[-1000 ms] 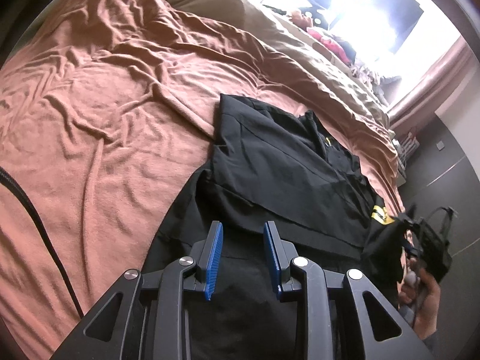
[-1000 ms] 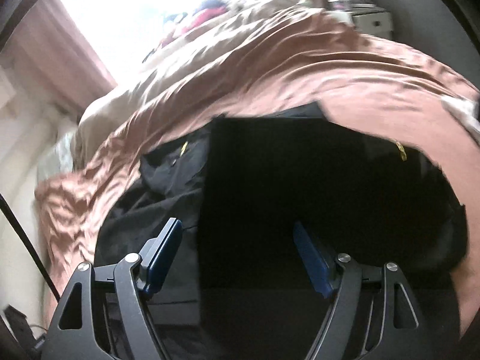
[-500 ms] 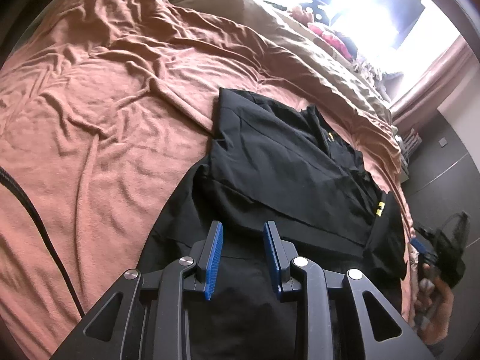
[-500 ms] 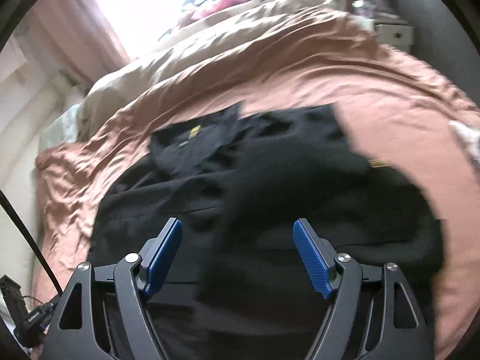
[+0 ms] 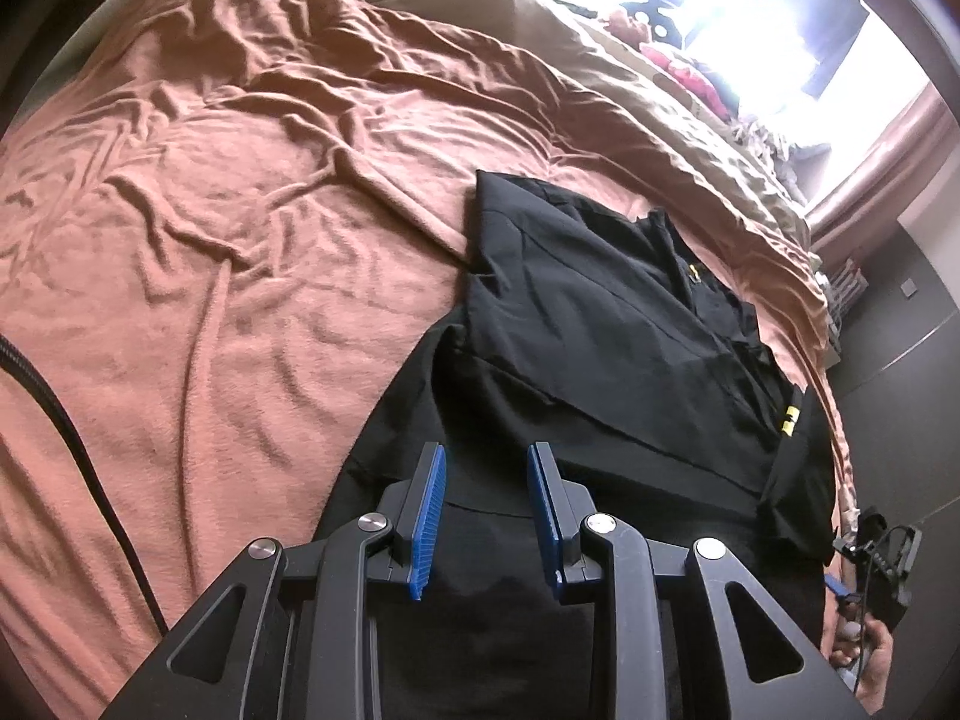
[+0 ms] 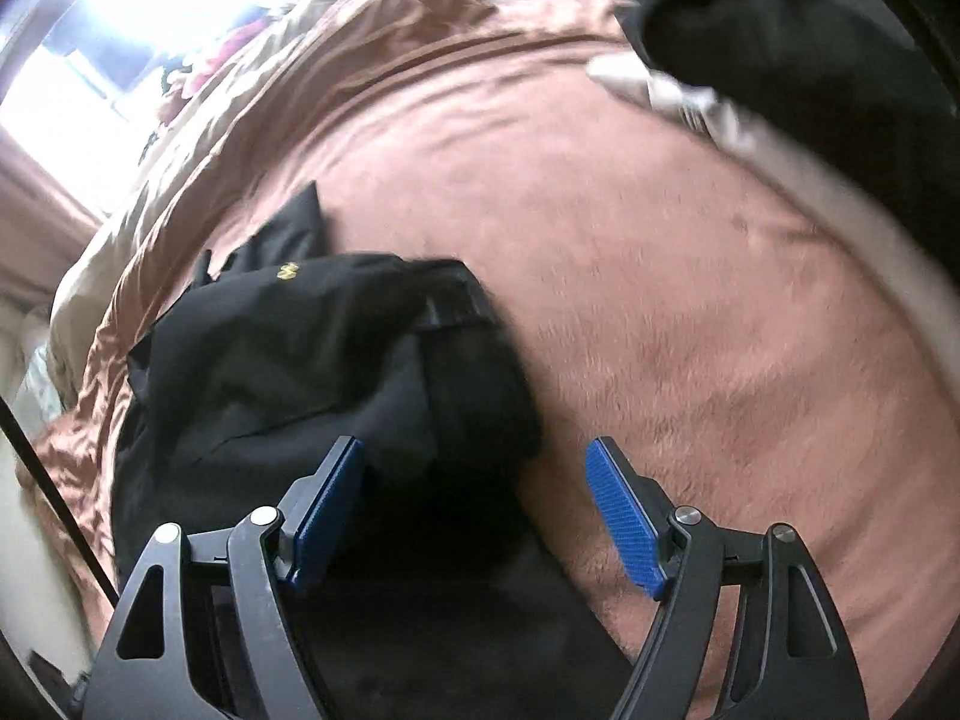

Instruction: Fold large clothes

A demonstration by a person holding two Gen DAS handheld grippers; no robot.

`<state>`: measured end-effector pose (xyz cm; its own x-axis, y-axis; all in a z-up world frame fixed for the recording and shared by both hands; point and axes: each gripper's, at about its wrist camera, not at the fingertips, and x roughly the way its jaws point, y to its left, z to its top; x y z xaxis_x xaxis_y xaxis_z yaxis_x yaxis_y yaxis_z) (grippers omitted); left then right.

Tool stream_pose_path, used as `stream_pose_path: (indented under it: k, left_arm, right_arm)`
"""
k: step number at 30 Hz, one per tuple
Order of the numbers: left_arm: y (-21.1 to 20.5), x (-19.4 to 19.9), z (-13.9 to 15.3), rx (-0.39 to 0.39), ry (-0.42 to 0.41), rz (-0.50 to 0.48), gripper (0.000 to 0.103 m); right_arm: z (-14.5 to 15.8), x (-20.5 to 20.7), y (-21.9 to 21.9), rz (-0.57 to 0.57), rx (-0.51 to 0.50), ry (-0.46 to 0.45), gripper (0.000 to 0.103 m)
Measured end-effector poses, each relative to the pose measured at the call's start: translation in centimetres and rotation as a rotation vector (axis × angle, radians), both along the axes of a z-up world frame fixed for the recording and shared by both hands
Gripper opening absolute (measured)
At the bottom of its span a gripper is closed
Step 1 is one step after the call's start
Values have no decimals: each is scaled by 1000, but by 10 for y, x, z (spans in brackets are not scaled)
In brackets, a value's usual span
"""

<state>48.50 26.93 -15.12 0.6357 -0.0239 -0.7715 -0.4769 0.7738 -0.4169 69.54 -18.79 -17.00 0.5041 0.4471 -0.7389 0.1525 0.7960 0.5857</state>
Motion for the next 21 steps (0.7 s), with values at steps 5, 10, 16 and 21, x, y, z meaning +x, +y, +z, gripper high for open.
stream_pose_path:
  k: [5, 10, 16, 21]
  left_arm:
    - [4, -4, 1, 0, -4, 8, 30]
    - [11, -7, 2, -21, -15, 19, 30]
    - [17, -14, 8, -44, -41, 26, 30]
    - [28, -22, 11, -64, -56, 43, 30]
  right_arm:
    - [3, 12, 12, 23, 17, -33, 38]
    - [66, 2, 40, 50, -108, -234, 27]
    - [137, -21, 100, 132, -89, -390, 27]
    - [175, -47, 162, 239, -68, -476, 27]
